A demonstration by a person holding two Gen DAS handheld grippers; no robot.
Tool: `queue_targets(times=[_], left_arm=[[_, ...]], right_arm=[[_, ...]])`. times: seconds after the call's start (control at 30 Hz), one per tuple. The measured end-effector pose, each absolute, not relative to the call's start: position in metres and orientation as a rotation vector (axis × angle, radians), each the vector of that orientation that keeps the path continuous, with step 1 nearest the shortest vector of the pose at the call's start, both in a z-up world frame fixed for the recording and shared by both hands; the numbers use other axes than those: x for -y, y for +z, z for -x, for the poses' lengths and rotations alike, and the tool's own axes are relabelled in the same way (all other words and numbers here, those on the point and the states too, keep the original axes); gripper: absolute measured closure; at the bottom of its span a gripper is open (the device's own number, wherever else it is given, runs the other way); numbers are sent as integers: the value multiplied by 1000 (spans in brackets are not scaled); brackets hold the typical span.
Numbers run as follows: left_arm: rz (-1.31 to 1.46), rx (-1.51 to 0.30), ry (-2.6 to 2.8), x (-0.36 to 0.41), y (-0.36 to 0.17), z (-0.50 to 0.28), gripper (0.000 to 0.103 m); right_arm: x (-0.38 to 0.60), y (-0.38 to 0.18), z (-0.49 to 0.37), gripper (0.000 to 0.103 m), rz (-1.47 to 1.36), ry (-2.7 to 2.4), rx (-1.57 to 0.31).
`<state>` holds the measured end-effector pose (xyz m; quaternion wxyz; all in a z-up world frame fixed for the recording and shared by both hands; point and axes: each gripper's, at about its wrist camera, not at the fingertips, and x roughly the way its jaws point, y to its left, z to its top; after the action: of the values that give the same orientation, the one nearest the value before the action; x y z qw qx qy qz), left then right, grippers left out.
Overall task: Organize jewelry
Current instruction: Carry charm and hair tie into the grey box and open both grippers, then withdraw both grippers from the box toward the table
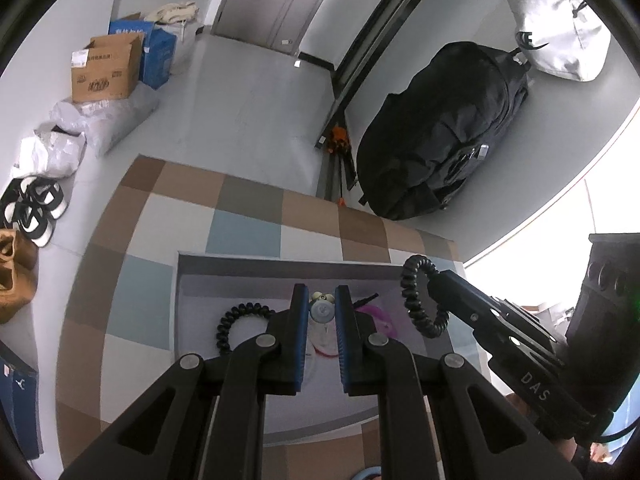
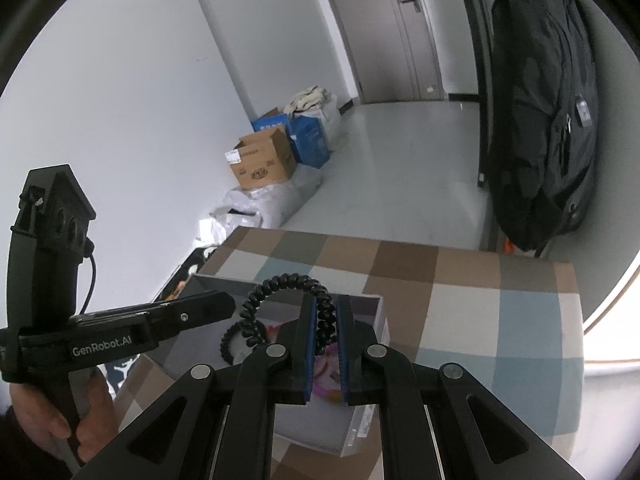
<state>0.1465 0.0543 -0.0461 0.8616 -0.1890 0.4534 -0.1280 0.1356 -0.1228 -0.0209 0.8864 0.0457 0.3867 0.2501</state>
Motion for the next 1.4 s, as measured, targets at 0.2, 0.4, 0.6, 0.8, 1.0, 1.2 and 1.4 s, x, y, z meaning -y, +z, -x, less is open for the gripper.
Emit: queue_targets(times=[0.2,0.4,0.6,0.8,1.0,1.2,1.4], left_arm=[[443,-960,-275,-56,-51,-150,94],[491,-963,-312,-53,-51,-153,54],[461,-923,-339,-47,-39,-146,46],[417,-921,-331,-42,-36,-141,41],[379,-903,-296,-41,-29,-132,34],[340,-876,-275,-37,-22,-118,26],[333,-875,-249,-40,-24,-102,26]], right_arm=[[123,-23,-135,94,-101,521,-810],[124,-21,-133,91,-104,525,-806],[130,-11,-123,60,-106,523,-746],[136,-7,-118,43,-124,513,-733],[141,-5,-111,25,-129,498,-722],[144,0,-98,10,-114,486,-712],[152,0,-81,3,-112,478,-707]])
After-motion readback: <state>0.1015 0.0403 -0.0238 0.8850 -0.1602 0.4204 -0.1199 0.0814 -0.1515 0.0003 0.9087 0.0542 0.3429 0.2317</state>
